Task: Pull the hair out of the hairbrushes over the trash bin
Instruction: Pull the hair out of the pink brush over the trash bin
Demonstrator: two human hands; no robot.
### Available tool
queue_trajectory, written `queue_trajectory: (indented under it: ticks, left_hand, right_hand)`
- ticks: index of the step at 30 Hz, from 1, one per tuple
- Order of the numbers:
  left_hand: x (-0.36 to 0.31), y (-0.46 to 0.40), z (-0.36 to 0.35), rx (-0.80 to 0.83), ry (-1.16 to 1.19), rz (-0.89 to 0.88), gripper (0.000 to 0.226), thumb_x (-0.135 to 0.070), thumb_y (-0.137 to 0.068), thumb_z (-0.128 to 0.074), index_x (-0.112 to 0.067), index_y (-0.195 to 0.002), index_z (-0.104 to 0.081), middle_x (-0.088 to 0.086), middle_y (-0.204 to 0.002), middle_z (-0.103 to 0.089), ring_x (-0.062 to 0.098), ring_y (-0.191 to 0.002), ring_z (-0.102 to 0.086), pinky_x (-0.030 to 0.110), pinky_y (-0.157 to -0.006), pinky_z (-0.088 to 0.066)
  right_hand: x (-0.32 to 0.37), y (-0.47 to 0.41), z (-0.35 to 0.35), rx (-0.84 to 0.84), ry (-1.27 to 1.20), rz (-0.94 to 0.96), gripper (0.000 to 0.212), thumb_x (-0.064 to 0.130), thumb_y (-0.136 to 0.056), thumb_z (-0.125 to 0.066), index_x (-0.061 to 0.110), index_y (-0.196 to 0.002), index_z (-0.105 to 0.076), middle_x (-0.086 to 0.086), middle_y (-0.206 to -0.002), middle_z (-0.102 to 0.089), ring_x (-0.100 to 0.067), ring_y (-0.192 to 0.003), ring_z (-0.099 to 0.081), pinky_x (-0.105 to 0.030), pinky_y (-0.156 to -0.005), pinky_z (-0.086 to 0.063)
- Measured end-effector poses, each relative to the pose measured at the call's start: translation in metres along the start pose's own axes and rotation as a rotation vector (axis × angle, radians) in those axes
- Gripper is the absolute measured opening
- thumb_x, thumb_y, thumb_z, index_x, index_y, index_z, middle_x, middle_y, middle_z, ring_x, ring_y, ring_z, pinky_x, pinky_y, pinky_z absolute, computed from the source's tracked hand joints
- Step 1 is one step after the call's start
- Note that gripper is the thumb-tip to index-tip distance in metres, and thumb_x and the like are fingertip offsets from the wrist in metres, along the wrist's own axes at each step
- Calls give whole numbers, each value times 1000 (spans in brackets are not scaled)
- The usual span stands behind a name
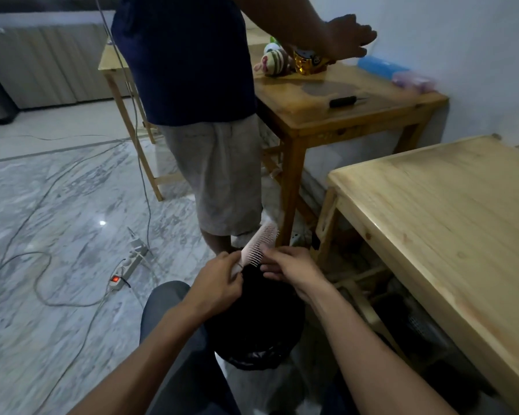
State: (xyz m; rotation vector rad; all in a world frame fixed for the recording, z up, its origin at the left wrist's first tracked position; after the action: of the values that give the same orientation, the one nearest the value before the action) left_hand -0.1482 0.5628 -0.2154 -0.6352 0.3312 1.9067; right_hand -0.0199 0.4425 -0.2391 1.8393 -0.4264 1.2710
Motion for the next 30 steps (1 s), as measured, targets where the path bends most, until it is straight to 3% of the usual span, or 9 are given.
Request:
queue_trajectory:
  ticks: [3,6,11,14,17,21,24,27,30]
  left_hand:
    - [1,6,-2,14,-59,-45,24,-25,-80,-48,-13,-99,-57,6,-86,-53,28,-76,-55,43,-66,-45]
    - [13,14,1,15,-127,-1,28,-26,-81,-44,-15,-104,-55,-1,-86,-43,28,-75,-53,43,-61,-45]
    - [36,33,11,-26,-192,82,36,-34,-82,-38,-18,-111,-53,-5,-88,-38,23,-69,-46,35,-56,-35]
    - [39,45,12,-10,-204,61,45,-42,-82,-31,-21,-116,-52,-4,-89,-39,25,-69,-48,42,-57,-43]
    - [38,50,8,-45,-219,31,37,-35,-88,-39,-20,-120,-50,-2,-91,-41,26,-65,-49,44,-54,-45]
    - [37,55,3,-40,-284,7,37,-25,-87,-49,-17,-123,-49,3,-94,-44,30,-59,-50,44,-51,-48]
    - [33,56,3,0,-295,-12,37,-24,-84,-46,-17,-120,-51,4,-97,-47,32,-64,-53,43,-53,-47]
    - [31,52,2,37,-89,61,31,-22,-82,-45,-16,-110,-59,2,-92,-51,25,-76,-56,43,-66,-48]
    - [31,50,3,59,243,196,26,-19,-83,-51,-17,-104,-66,-4,-85,-55,10,-67,-55,29,-60,-45]
  right_hand:
    - [-3,-5,-5,-112,-32,-2,13,14,-88,-78,7,-77,-75,-8,-67,-71,-9,-53,-63,-17,-52,-52]
    - [-5,-6,-13,-144,25,13,17,6,-89,-73,4,-73,-73,-5,-60,-66,-9,-49,-54,-16,-48,-47]
    - [-10,-12,-15,-188,35,-32,16,11,-92,-70,4,-80,-76,-6,-66,-68,-11,-54,-57,-22,-57,-50]
    - [-7,-14,-28,-119,72,90,15,14,-95,-67,3,-94,-77,-5,-73,-70,-12,-64,-61,-20,-60,-54]
    - [-6,-13,-46,-98,145,192,14,17,-90,-74,6,-98,-77,-5,-75,-72,-15,-69,-66,-24,-66,-58]
    - [-6,-13,-45,-176,-15,68,1,6,-85,-79,7,-84,-79,-4,-65,-71,-11,-59,-63,-19,-58,-56]
    - [-9,-10,-35,-227,-16,-11,7,4,-84,-78,2,-77,-79,-5,-58,-68,-14,-53,-60,-21,-52,-53]
    - [-11,-8,-29,-203,120,-6,15,12,-88,-73,5,-76,-78,-5,-59,-66,-15,-54,-57,-26,-55,-50]
    - [-6,-10,-24,-165,124,-1,20,14,-91,-70,6,-74,-76,-5,-61,-67,-16,-57,-59,-26,-59,-50]
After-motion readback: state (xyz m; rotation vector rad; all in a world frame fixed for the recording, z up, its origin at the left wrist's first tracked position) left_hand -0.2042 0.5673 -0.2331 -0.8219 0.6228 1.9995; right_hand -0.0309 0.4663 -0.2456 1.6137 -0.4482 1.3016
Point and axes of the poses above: each hand's wrist, its own y-axis away from the middle knuckle, its own z-axis out of the back of the hand, x = y × z, the point moved 2 cm from there along -y, towards the middle knuckle
